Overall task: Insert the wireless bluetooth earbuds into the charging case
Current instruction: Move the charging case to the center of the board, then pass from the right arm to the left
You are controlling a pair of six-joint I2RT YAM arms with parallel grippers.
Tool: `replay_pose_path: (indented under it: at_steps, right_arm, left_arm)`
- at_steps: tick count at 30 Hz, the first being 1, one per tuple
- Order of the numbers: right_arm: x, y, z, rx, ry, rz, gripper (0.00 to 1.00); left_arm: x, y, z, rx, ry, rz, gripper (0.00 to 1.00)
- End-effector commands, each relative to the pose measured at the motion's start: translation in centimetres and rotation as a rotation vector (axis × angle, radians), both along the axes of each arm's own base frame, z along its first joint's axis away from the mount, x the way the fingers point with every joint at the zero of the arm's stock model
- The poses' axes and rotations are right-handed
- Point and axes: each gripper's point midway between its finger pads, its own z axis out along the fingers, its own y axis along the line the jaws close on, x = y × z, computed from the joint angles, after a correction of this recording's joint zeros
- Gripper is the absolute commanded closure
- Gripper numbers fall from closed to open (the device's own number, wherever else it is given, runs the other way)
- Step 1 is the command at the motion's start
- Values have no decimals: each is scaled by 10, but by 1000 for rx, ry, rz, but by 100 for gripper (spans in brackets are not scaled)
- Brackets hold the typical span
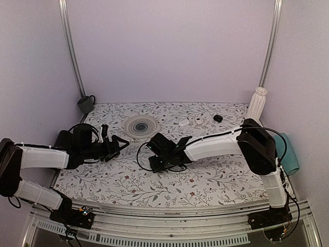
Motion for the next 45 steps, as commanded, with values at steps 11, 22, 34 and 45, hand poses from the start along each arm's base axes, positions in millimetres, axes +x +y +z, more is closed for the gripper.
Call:
replay_pose_path:
  at_steps: [11,22,34,45]
  right_arm:
    - [-31,-11,43,345,-63,131,49]
    - [-35,-8,48,385,-87,185,48]
    - [-34,-5,48,383,-93,196,48]
    - [-33,-4,53,366,-130,234,47]
  left_arm:
    - [-29,-80,-27,-206,160,-134,30]
    - [-40,-128,-51,-177,236,-259,42]
    - [-48,-142,-67,-145,277,-313,51]
    - [-52,-145,-76,-147,328,-325,63]
